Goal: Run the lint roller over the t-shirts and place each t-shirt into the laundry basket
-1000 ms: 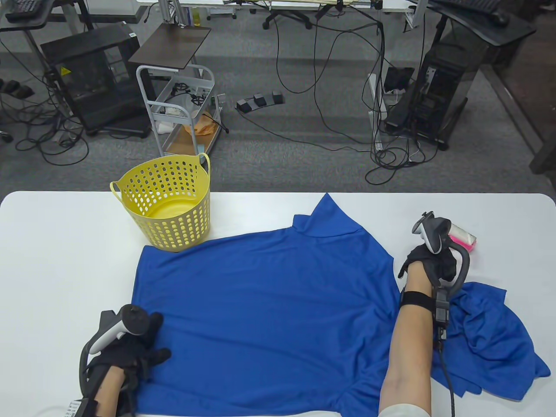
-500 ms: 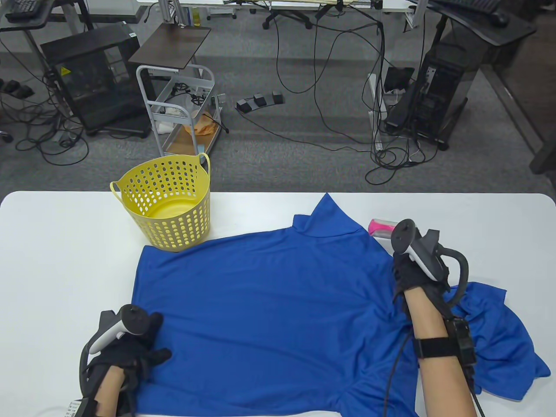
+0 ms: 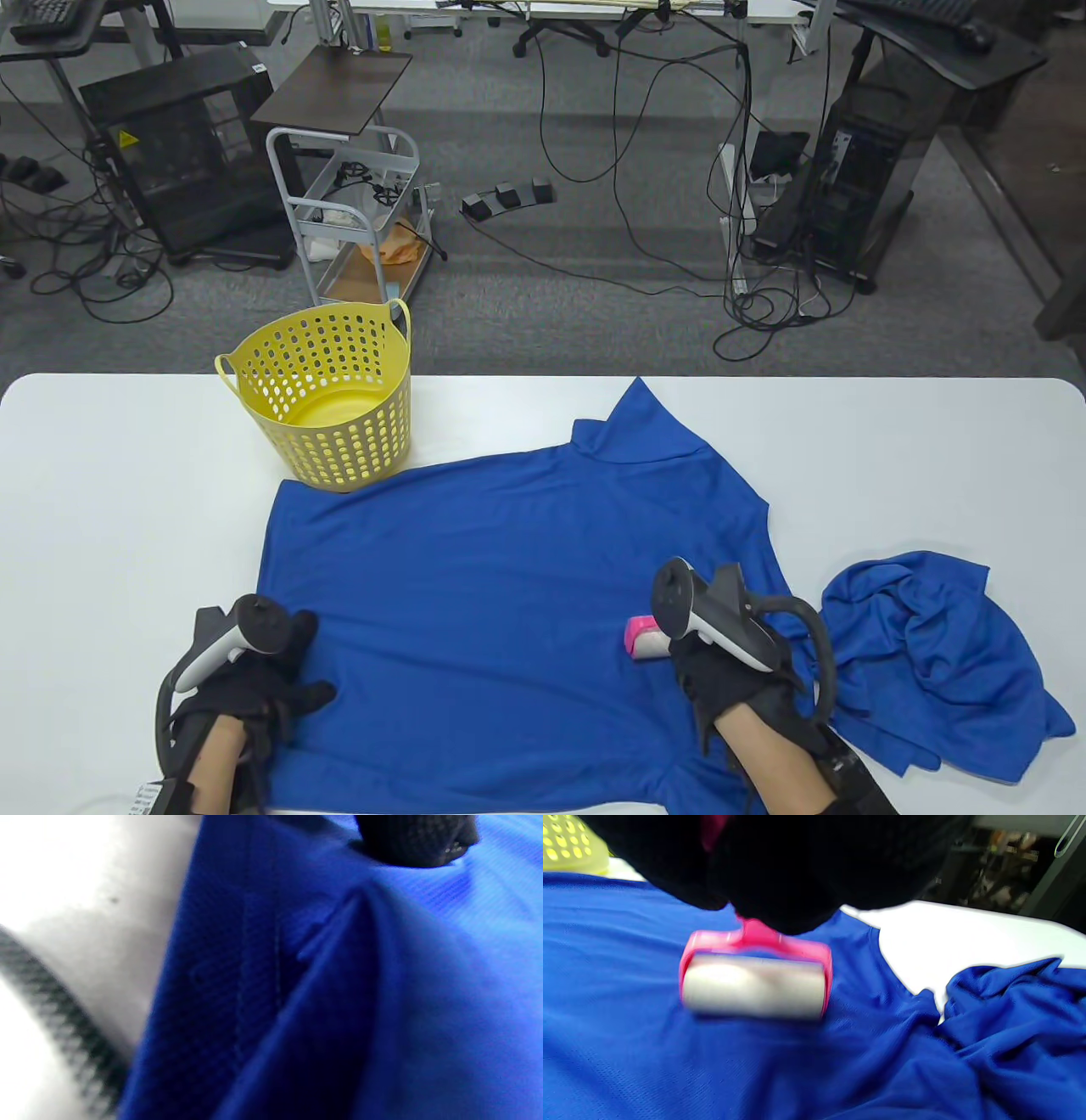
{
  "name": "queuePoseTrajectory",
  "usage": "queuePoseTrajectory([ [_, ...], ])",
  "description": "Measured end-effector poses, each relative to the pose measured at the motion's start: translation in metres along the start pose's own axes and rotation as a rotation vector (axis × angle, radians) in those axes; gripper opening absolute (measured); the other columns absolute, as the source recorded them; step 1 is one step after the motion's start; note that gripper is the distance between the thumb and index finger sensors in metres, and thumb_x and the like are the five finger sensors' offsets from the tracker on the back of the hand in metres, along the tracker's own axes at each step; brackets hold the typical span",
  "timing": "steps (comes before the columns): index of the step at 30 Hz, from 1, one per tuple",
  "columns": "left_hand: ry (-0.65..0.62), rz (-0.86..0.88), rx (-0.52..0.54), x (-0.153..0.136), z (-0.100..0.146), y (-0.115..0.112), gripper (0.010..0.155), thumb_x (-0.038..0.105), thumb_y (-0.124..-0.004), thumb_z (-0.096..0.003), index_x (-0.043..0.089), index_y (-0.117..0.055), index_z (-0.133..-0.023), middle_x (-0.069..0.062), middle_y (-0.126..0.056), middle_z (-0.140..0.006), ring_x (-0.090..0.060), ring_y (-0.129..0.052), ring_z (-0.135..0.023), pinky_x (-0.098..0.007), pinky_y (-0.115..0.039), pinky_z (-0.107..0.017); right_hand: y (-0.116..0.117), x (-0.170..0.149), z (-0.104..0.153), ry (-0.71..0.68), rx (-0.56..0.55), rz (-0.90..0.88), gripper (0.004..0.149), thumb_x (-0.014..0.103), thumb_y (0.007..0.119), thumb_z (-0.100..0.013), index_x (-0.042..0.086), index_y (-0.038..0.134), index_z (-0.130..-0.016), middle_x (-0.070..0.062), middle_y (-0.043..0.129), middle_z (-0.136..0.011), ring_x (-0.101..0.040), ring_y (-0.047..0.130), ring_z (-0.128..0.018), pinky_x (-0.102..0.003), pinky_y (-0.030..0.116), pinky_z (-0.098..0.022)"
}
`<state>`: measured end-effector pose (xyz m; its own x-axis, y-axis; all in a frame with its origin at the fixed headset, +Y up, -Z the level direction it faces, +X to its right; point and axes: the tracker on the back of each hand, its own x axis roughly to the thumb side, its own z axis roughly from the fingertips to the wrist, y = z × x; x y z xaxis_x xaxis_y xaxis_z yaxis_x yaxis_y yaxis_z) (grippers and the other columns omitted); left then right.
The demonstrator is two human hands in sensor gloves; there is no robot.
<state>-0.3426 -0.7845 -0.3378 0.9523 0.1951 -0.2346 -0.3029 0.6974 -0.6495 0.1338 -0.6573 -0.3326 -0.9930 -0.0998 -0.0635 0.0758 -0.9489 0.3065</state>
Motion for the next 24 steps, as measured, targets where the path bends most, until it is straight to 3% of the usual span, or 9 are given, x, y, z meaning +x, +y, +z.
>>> queuePoseTrajectory([
  [3,-0.001,0.003,-0.002,0.000,0.000,0.000,0.091,0.065,-0.064,-0.0441,0.049,0.005,-0.101,0.011,0.020,-0.106,-0.037,0.021,-0.100,-0.066,-0.002,-0.071,-0.001,0.003,-0.037,0.067,-0.001,-0.044,0.054,0.043,0.072,-0.054,0.032,0.051,-0.102,-0.004,0.090,-0.070,-0.005,0.094,-0.030,-0.018,0.087,-0.019],
  [5,0.001,0.004,-0.005,0.000,-0.001,0.000,0.091,0.065,-0.064,-0.0442,0.049,0.005,-0.101,0.011,0.020,-0.106,-0.037,0.021,-0.100,-0.066,-0.002,-0.071,-0.005,0.007,-0.075,0.126,0.013,-0.160,0.055,0.042,0.072,-0.054,0.033,0.048,-0.103,-0.004,0.089,-0.070,-0.006,0.093,-0.030,-0.020,0.087,-0.020],
  [8,0.000,0.007,-0.002,-0.001,-0.001,0.000,0.091,0.065,-0.064,-0.0441,0.049,0.005,-0.102,0.011,0.020,-0.106,-0.037,0.021,-0.100,-0.066,-0.002,-0.071,-0.007,0.012,-0.128,0.208,0.006,-0.185,0.058,0.042,0.072,-0.054,0.037,0.040,-0.102,-0.003,0.088,-0.070,-0.008,0.093,-0.033,-0.022,0.087,-0.022],
  [10,0.000,0.007,0.000,-0.001,-0.001,0.000,0.091,0.065,-0.064,-0.0440,0.049,0.004,-0.102,0.012,0.020,-0.106,-0.036,0.021,-0.100,-0.065,-0.002,-0.071,-0.005,0.012,-0.151,0.252,-0.012,-0.172,0.059,0.042,0.071,-0.054,0.042,0.035,-0.101,-0.002,0.086,-0.073,-0.011,0.093,-0.038,-0.025,0.087,-0.027],
  [12,0.002,0.007,-0.003,-0.001,-0.001,0.001,0.091,0.065,-0.064,-0.0441,0.049,0.004,-0.102,0.012,0.020,-0.106,-0.036,0.021,-0.100,-0.065,-0.002,-0.071,-0.007,0.008,-0.155,0.254,-0.015,-0.152,0.060,0.044,0.071,-0.052,0.044,0.034,-0.100,-0.001,0.086,-0.073,-0.010,0.093,-0.038,-0.025,0.087,-0.027],
  [15,0.004,0.003,-0.010,0.000,-0.001,0.001,0.091,0.065,-0.064,-0.0446,0.048,0.004,-0.102,0.012,0.020,-0.106,-0.037,0.021,-0.100,-0.066,-0.003,-0.071,-0.012,-0.001,-0.126,0.170,-0.027,-0.158,0.057,0.045,0.074,-0.051,0.043,0.044,-0.099,-0.001,0.089,-0.069,-0.010,0.095,-0.035,-0.025,0.088,-0.025],
  [16,0.004,0.001,-0.013,0.000,-0.001,0.002,0.091,0.065,-0.064,-0.0448,0.048,0.005,-0.102,0.011,0.020,-0.106,-0.037,0.020,-0.100,-0.066,-0.003,-0.071,-0.013,-0.007,-0.107,0.132,-0.044,-0.116,0.055,0.046,0.075,-0.051,0.042,0.048,-0.099,0.000,0.091,-0.067,-0.009,0.095,-0.032,-0.024,0.089,-0.023],
  [22,0.003,0.000,-0.012,0.000,-0.001,0.001,0.091,0.065,-0.064,-0.0447,0.047,0.004,-0.102,0.012,0.020,-0.106,-0.037,0.021,-0.100,-0.066,-0.003,-0.071,-0.016,-0.014,-0.007,0.026,0.099,-0.031,0.049,0.047,0.078,-0.051,0.032,0.067,-0.096,-0.002,0.098,-0.056,-0.008,0.097,-0.023,-0.023,0.089,-0.015],
  [24,0.002,-0.001,-0.006,0.000,-0.001,0.001,0.091,0.065,-0.064,-0.0446,0.047,0.004,-0.102,0.012,0.020,-0.106,-0.037,0.020,-0.100,-0.066,-0.003,-0.071,-0.014,-0.012,0.012,0.002,0.111,-0.011,0.047,0.046,0.079,-0.049,0.029,0.074,-0.093,-0.002,0.101,-0.049,-0.007,0.097,-0.016,-0.023,0.089,-0.009],
])
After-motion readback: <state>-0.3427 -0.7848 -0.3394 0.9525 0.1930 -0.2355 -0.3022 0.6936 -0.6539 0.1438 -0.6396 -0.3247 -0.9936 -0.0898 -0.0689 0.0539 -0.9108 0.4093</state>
